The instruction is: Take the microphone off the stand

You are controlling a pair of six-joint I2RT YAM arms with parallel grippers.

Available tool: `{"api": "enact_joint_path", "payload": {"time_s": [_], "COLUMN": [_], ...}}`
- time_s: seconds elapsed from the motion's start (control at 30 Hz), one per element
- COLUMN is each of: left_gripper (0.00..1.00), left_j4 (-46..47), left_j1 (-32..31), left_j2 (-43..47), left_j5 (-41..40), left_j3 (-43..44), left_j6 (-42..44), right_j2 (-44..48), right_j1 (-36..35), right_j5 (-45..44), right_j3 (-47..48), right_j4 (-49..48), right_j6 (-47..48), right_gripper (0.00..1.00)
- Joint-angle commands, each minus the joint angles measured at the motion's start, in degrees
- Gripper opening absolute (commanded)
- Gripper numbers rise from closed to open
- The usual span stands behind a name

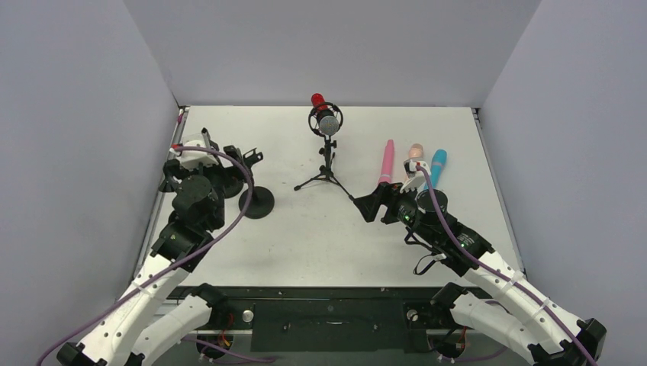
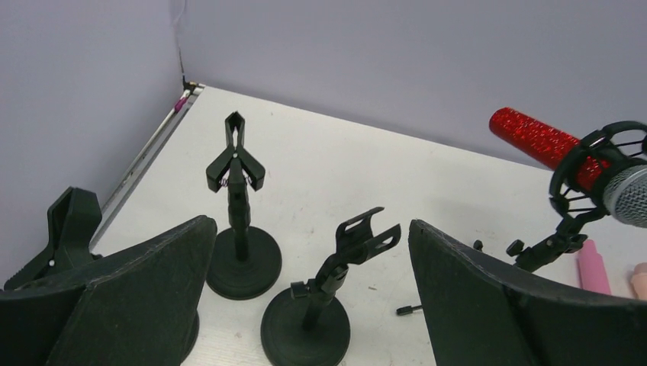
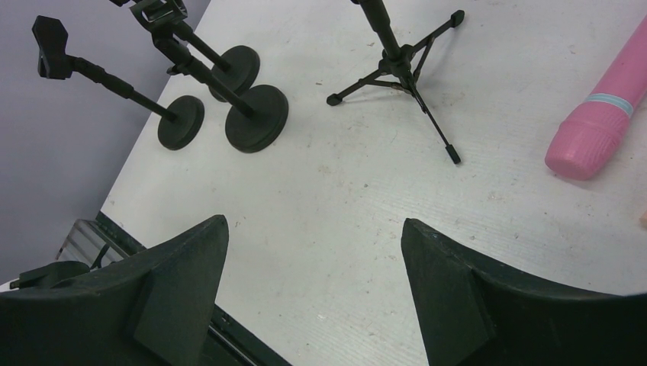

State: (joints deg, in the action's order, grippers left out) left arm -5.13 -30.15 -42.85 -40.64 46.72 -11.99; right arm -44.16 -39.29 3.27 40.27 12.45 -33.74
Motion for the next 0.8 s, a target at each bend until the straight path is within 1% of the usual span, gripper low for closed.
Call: {"api": "enact_joint_path", "payload": {"time_s": [0.0, 0.13, 0.3, 0.47, 0.6, 0.77], "left_gripper": [0.96, 0.96, 0.96, 0.96, 0.96, 0.96], "left_j4": [-0.98, -2.86, -5.50, -6.82, -6.45, -6.28], "left_j1": [0.18, -0.03, -1.01, -1.75, -1.66, -0.92], "left_j2": [-1.60, -5.14, -11.56, -16.73, -20.43, -25.28], "left_j5": [4.50, 9.53, 18.64, 25.38, 33.16, 39.78], "left_j3": [7.09, 12.94, 20.56, 24.97, 27.23, 30.35], "left_j6": [2.89, 4.05, 3.65, 2.36, 2.05, 3.02], "right_j2": [0.53, 1.24, 1.98, 2.57, 2.91, 3.67], "right_j1": [0.53, 0.53, 0.53, 0.53, 0.53, 0.53], "right_j5": [-0.66, -1.43, -2.98, -3.09, -4.66, -4.63], "right_j3": [2.12, 2.54, 3.03, 2.93, 3.64, 3.83], "right_j4": [-2.27, -1.48, 0.11, 0.72, 1.96, 2.57], "right_j6": [-0.10, -0.18, -0.57, -0.93, -0.82, -1.14], "right_gripper": [0.79, 0.80, 0.80, 0.80, 0.80, 0.80]}}
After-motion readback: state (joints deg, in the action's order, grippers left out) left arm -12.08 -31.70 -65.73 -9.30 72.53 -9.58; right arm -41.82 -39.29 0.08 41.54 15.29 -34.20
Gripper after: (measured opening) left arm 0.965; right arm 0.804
